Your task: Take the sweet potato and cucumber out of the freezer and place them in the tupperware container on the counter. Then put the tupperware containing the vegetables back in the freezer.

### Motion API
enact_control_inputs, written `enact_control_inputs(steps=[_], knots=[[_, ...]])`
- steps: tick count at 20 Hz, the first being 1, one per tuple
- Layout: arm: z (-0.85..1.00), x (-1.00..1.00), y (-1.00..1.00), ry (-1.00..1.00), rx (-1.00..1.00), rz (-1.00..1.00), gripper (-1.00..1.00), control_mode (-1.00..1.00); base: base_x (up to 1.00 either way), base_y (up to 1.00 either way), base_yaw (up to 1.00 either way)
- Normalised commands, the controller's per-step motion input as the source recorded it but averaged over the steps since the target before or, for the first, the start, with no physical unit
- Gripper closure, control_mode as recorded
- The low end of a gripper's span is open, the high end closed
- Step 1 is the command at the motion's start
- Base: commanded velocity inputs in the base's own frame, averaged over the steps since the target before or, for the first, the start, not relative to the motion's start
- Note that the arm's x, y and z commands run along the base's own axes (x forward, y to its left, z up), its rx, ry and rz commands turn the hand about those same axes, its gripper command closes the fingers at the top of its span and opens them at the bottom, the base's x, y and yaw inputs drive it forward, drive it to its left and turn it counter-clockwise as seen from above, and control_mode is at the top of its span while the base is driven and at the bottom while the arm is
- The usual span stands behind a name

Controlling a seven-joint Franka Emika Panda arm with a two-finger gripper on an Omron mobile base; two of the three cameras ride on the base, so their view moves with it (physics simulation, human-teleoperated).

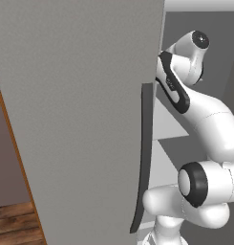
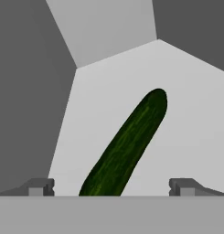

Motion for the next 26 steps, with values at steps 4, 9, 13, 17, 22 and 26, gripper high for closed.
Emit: enact_control_inputs(steps=[4,9,13,17,22,26], knots=[[-0.09,0.3,0.0,0.0,0.0,-0.01,-1.0,-1.0,0.0,0.0,0.0],[-0.09,0.17,-0.03,0.0,0.0,-0.04,-1.0,-1.0,0.0,0.0,0.0],[-0.07,0.04,-0.27,0.02,0.0,-0.07,-1.0,-1.0,0.0,0.0,0.0],[0.0,0.0,-0.3,0.0,0.02,-0.01,-1.0,-1.0,0.0,0.0,0.0],[0.0,0.08,-0.15,0.02,0.06,0.0,-1.0,-1.0,0.0,0.0,0.0],[-0.04,0.25,-0.27,0.05,0.09,0.0,-1.0,-1.0,0.0,0.0,0.0]])
